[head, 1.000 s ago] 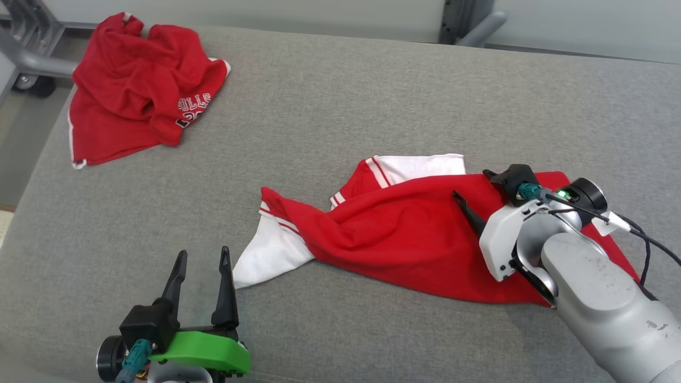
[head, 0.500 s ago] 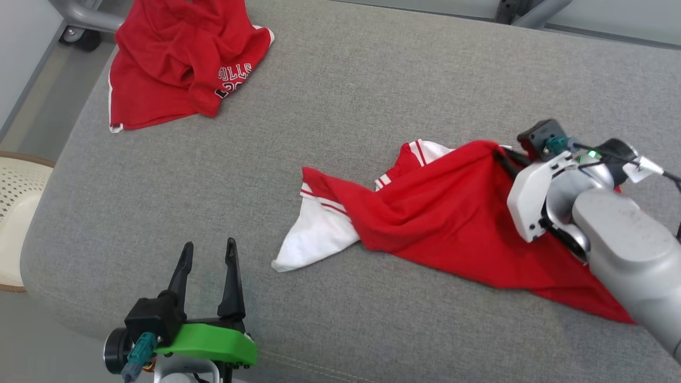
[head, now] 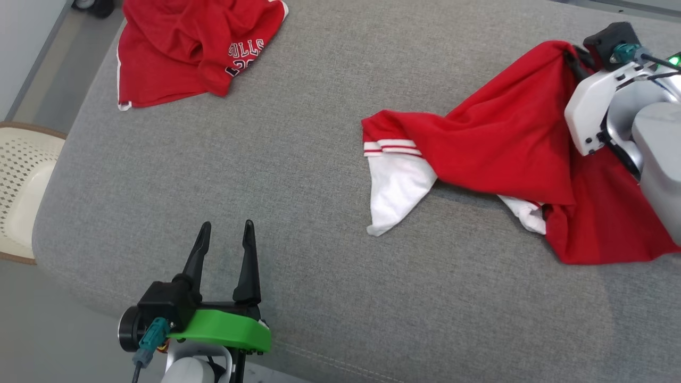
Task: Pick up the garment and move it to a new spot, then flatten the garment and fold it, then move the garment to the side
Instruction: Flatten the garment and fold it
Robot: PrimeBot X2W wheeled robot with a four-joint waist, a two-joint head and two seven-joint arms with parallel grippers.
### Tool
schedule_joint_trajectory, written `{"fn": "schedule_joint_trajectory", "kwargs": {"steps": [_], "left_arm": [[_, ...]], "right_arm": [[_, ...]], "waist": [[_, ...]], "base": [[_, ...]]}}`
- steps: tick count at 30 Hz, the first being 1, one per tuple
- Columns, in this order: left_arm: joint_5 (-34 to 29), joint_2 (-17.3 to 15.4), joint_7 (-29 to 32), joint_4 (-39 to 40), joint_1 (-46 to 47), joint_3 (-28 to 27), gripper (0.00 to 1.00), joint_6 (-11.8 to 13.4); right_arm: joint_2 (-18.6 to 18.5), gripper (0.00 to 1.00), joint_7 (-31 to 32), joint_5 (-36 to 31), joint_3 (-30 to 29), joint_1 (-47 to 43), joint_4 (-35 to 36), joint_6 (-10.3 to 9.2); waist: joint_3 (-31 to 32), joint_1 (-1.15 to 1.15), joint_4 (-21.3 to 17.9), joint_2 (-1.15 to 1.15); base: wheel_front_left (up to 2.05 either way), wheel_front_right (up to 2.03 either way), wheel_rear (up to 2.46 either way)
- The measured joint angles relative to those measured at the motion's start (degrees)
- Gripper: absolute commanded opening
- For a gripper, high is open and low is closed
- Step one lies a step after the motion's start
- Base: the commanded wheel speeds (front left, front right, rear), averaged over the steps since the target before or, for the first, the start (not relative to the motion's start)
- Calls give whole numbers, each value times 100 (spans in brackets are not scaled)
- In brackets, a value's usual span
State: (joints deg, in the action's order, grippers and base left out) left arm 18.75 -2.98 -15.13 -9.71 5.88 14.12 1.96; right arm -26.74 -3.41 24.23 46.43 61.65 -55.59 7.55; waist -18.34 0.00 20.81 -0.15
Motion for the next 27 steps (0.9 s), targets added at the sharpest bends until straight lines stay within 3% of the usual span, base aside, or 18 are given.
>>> {"fn": "schedule_joint_trajectory", "kwargs": {"steps": [2, 3, 4, 5, 11, 16, 21, 24, 27], "left_arm": [[12, 1, 0, -11, 24, 21, 100, -14], [14, 2, -1, -14, 34, 31, 100, -18], [30, 2, -1, -14, 43, 43, 100, -18], [36, 2, -1, -14, 57, 59, 100, -14], [73, 4, -1, -13, 69, 58, 100, 38], [18, 9, -2, 1, 69, 38, 100, 31], [-64, 12, -3, 1, 62, -8, 100, 5], [-122, 14, -3, 18, 32, -48, 100, -18], [-147, 15, -4, 36, -23, -78, 100, -19]], "right_arm": [[16, 0, -83, -89, -102, 159, -281, 0], [42, 20, -156, -133, -177, 221, -424, -1], [75, 64, -263, -187, -263, 277, -565, -1], [108, 100, -396, -281, -322, 333, -689, -1], [526, 100, -1016, -486, -759, 503, -1084, -1], [621, 100, -1140, -512, -1138, 526, -898, -1], [461, 100, -1163, -465, -1919, -47, 147, -1], [361, 100, -1165, -485, -2838, -1160, 938, -1], [511, 100, -1163, -558, -3583, -2056, 1437, -1]], "waist": [[-55, 0, 61, 0], [-81, 0, 89, 0], [-104, 0, 115, 0], [-126, 0, 138, 0], [-175, 0, 90, 0], [-127, 0, -175, 0], [-19, 0, -545, 0], [100, 0, -859, 0], [201, 0, -1089, 0]], "base": [[0, 0, 0], [0, 0, 0], [0, 0, 0], [0, 0, 0], [0, 0, 0], [0, 0, 0], [0, 0, 0], [0, 0, 0], [0, 0, 0]]}}
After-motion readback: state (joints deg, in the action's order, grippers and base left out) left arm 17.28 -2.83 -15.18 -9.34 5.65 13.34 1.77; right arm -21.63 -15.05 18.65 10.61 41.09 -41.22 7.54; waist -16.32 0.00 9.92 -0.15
